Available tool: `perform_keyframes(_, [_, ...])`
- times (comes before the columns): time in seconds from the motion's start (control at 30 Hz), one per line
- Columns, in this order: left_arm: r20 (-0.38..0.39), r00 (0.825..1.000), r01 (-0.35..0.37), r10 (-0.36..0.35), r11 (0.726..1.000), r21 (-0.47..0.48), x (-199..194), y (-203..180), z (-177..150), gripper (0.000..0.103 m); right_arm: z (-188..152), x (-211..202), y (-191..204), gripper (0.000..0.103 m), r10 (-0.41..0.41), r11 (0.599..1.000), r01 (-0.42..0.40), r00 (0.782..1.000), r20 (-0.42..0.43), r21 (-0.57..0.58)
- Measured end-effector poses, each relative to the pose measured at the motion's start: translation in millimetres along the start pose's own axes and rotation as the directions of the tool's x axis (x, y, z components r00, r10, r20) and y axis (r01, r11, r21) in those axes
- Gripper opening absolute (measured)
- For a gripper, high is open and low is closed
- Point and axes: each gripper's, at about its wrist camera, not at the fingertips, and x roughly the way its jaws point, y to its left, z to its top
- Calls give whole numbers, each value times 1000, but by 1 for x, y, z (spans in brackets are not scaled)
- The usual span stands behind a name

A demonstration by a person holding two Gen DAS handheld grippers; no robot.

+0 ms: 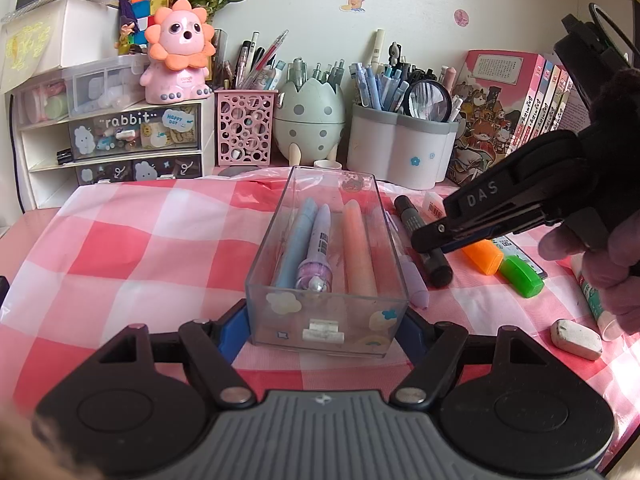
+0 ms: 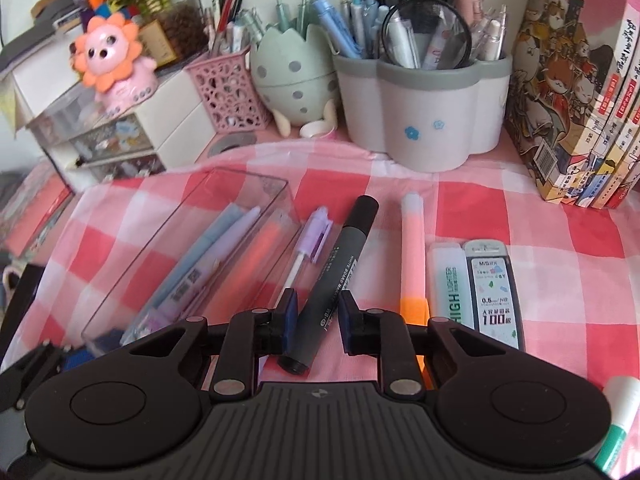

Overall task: Organize stationery
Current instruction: 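Move the right tool back and grasp the black marker, then carry the black marker into the clear tray and open the right tool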

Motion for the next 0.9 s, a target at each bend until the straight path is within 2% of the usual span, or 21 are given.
perform_keyframes(0.13, [0, 1000, 0, 0, 1000, 0, 0, 0, 0, 49, 5, 3, 3, 27, -11, 1000, 11, 998, -60, 2])
perform_keyframes(0.27, [0, 1000, 0, 0, 1000, -1, 0, 0, 0, 49, 10, 11, 5, 33, -35, 999, 38, 996, -84, 30])
perform_keyframes(0.5, [0, 1000, 2, -2, 1000, -2, 0, 0, 0, 49, 24, 20, 7, 33, -83, 995, 88, 989, -121, 42])
perform_keyframes(0.53, [0, 1000, 2, -2, 1000, -2, 0, 0, 0, 49, 26, 21, 7, 32, -86, 995, 92, 988, -130, 48])
perform_keyframes(0.63, [0, 1000, 3, -3, 1000, -3, 0, 0, 0, 49, 31, 24, 6, 21, -95, 993, 105, 984, -151, 55])
perform_keyframes(0.73, [0, 1000, 3, -3, 1000, -3, 1, 0, 0, 49, 33, 24, 4, 17, -90, 992, 103, 983, -161, 70])
perform_keyframes(0.9, [1, 1000, 4, -4, 1000, -4, 1, 0, 0, 49, 34, 13, -3, 16, -62, 986, 83, 987, -146, 142])
